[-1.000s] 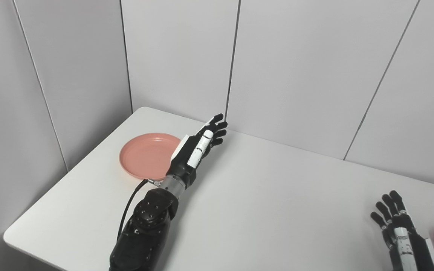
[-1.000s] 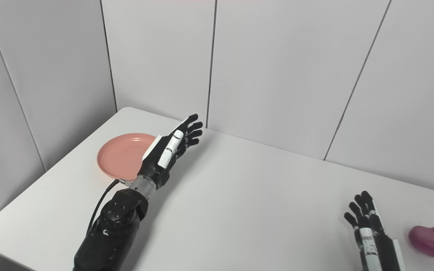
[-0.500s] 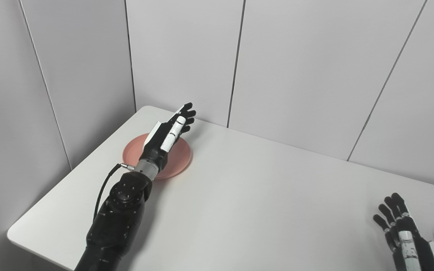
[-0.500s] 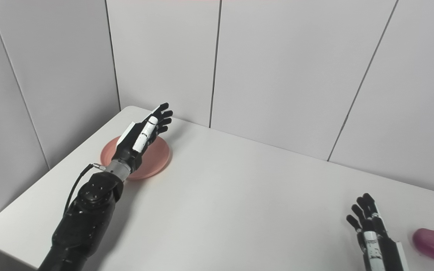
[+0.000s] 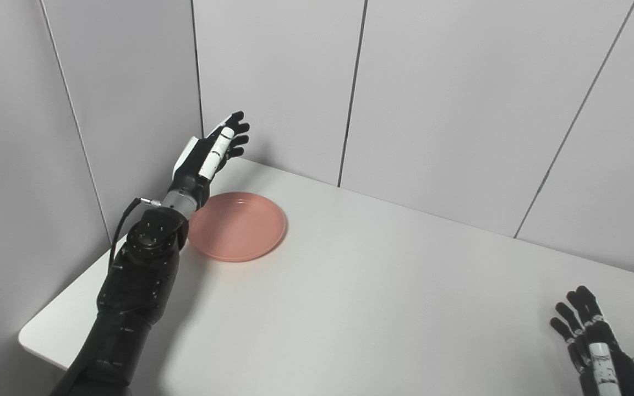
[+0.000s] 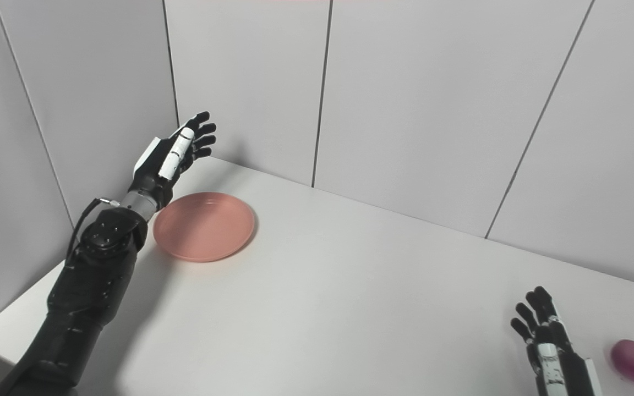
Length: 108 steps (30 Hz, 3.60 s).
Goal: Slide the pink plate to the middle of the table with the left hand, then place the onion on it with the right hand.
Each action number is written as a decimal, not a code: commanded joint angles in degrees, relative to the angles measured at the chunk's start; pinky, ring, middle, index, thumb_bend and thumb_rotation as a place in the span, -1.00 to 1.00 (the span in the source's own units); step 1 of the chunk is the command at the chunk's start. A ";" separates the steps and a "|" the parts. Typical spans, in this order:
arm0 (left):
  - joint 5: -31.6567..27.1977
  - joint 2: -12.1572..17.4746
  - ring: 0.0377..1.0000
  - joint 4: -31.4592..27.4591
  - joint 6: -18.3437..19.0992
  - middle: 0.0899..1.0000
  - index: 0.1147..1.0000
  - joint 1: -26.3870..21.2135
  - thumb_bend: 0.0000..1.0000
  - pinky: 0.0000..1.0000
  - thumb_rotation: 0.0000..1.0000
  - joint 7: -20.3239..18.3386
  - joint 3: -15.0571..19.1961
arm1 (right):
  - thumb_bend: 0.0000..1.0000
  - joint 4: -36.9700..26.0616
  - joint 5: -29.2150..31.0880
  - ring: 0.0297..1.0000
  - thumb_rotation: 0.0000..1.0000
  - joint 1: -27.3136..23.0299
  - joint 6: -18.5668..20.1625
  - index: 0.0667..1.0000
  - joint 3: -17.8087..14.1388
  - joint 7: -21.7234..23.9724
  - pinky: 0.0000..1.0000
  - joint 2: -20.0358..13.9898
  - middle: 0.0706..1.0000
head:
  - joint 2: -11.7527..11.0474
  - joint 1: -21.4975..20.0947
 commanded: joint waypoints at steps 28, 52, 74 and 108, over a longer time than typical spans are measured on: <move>0.28 9.06 0.80 19.11 -6.03 0.78 0.76 -6.63 0.06 0.79 1.00 -0.69 1.17 | 0.43 0.30 1.55 0.82 0.58 2.81 -0.61 0.84 -0.10 0.88 0.79 -0.29 0.84 | -0.27 -0.24; -1.91 5.73 0.76 27.02 -12.50 0.76 0.73 -4.02 -0.02 0.79 1.00 -2.26 0.01 | 0.40 -2.76 1.89 0.79 0.54 3.69 0.20 0.84 -0.34 0.28 0.72 0.14 0.83 | 1.12 -0.21; -1.07 2.55 0.79 22.90 -10.00 0.77 0.75 -0.84 0.02 0.83 1.00 -3.00 -2.25 | 0.34 -5.40 2.49 0.81 0.52 4.37 2.55 0.85 -0.19 -0.38 0.76 0.22 0.83 | 1.92 -0.05; -1.78 -5.86 0.75 19.36 -8.10 0.73 0.72 -0.63 0.12 0.74 1.00 -4.68 -7.69 | 0.34 -6.08 -0.46 0.88 0.55 3.14 3.52 0.89 0.13 -3.29 0.86 2.16 0.88 | 2.65 -2.14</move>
